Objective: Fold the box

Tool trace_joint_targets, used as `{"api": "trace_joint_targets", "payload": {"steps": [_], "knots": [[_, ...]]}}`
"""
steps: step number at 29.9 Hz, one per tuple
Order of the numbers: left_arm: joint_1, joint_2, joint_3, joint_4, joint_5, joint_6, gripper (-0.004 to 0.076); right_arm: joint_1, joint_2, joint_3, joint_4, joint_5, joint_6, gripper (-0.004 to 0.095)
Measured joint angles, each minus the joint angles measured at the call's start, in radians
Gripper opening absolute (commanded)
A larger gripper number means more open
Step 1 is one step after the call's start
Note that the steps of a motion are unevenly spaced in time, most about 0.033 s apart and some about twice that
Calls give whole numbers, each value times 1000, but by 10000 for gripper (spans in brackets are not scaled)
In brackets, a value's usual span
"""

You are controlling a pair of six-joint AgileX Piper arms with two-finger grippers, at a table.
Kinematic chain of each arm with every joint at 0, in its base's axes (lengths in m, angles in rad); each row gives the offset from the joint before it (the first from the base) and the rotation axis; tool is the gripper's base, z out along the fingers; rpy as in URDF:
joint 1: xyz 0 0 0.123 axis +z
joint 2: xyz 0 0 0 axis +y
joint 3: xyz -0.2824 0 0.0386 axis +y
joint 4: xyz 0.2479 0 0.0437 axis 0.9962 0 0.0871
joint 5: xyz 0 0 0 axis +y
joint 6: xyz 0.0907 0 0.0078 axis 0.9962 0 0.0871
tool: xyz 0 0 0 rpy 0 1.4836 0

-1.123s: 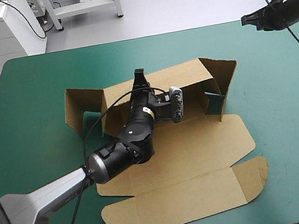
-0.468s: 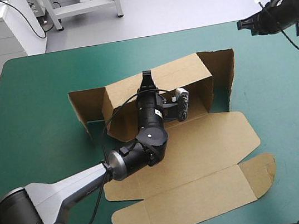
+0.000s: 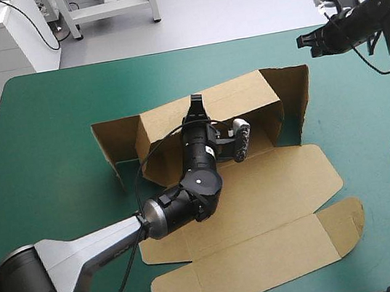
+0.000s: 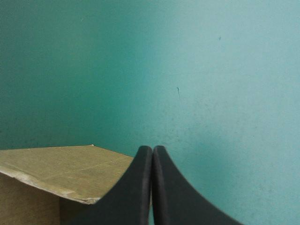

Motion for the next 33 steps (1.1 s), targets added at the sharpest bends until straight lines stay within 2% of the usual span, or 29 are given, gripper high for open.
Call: {"api": "trace_joint_targets", "payload": {"steps": [8,18,33], "knots": [[-2,0,0,3,2,18,-8,73,2,0,7,0,-34,-19],[-2,1,0,4,4,44,-8,80,8,9,8,0,-32,-20],[-4,2,1,30,-6,44,-8,77,-71,251,54,-115,-91,-21]]}}
